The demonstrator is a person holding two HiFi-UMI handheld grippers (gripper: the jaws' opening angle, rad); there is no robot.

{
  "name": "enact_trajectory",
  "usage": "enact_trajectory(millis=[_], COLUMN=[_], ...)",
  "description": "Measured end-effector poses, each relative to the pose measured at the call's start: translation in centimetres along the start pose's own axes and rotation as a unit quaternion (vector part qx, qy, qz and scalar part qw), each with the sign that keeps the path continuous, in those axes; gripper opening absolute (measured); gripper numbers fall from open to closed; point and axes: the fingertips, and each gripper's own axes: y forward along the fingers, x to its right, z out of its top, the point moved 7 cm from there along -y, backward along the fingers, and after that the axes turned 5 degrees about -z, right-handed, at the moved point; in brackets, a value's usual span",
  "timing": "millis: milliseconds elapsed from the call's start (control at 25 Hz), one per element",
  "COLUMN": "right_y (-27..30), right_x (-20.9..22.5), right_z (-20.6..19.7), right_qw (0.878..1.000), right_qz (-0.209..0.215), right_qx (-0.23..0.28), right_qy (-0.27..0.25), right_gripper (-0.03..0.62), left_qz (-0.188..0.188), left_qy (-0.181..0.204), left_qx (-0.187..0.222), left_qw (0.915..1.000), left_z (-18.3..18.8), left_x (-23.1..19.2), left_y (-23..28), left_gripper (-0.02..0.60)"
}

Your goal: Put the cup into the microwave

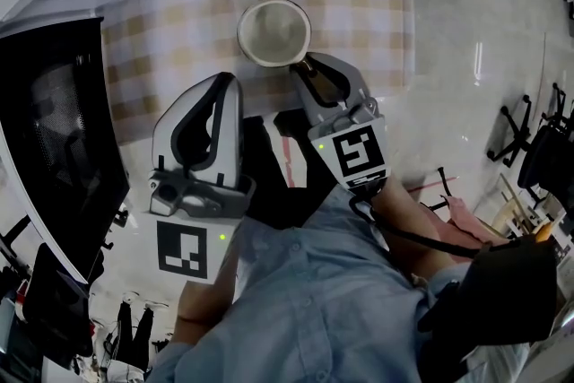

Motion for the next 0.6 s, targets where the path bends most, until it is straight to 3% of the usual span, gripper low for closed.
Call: enact_trajectory(millis=[160,360,600], right_y=[-0.2,-0.2,-0.4], right_x=[0.1,-0.1,-0.1], right_z=[0.4,0.8,1.3], right_qw=[0.999,0.998,0.997], right_qz=[0.009,-0.020,-0.015], right_qx=[-0.001,0.046,0.072], right_qy=[0.043,0.035,0.026], right_gripper=[0.091,0.049,0.048], left_qz=[0.001,0.002,0.009], left_qy=[-0.004,-0.007,-0.004], left_qx=[-0.001,-0.001,-0.004], left_qw=[1.0000,1.0000,0.9999], left_z=[-0.1,-0.1,-0.1], left_x=[-0.2,-0.4,-0.8], left_y=[-0.3,-0.6,-0.8], left_gripper=[0.005,0.005,0.005])
